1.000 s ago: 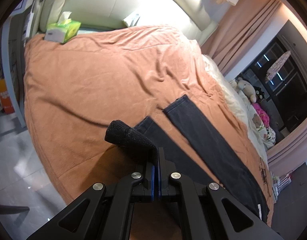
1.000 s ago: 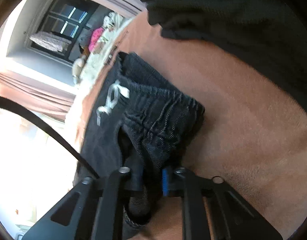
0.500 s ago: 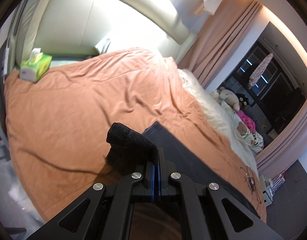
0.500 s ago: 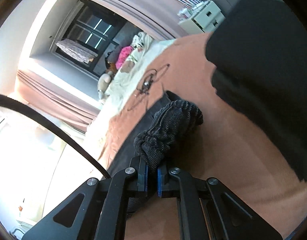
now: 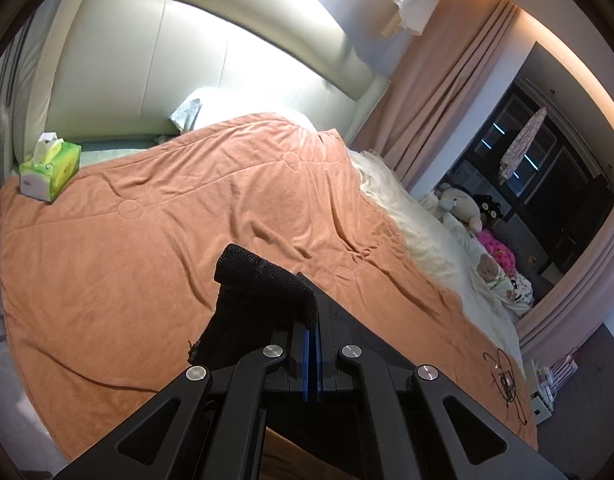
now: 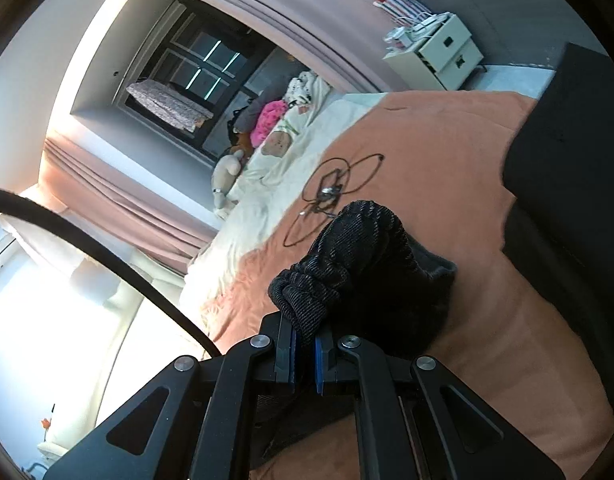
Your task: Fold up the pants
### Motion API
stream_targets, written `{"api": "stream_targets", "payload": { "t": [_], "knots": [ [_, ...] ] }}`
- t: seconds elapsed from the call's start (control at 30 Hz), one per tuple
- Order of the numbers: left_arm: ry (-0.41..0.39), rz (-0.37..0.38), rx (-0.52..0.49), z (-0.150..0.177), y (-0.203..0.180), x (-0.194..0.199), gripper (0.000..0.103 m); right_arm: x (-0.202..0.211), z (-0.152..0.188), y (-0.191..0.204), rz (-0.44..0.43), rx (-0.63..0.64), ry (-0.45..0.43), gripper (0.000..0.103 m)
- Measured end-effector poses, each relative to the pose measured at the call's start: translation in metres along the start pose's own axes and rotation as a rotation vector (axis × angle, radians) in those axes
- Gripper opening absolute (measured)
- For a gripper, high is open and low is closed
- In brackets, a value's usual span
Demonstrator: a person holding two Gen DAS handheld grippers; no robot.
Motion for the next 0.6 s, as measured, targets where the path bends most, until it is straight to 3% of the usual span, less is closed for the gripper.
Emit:
{"api": "stream_targets", "payload": {
  "t": [0.6],
  "knots": [
    [0.028,-0.059,-0.009,0.003,-0.009,-0.082,0.002,-0.069,-0.023,0.02,0.056,0.053,-0.001,0.003]
  ]
}}
Point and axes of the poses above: each gripper's, at about its wrist camera, not at the fingertips, and x roughly against the way its jaws point, y to its left, z to its underside, the point moved 10 cm from there along -x, roughly the way its jaws point, and after that the axes turned 2 degrees about x, right-handed, at the moved point
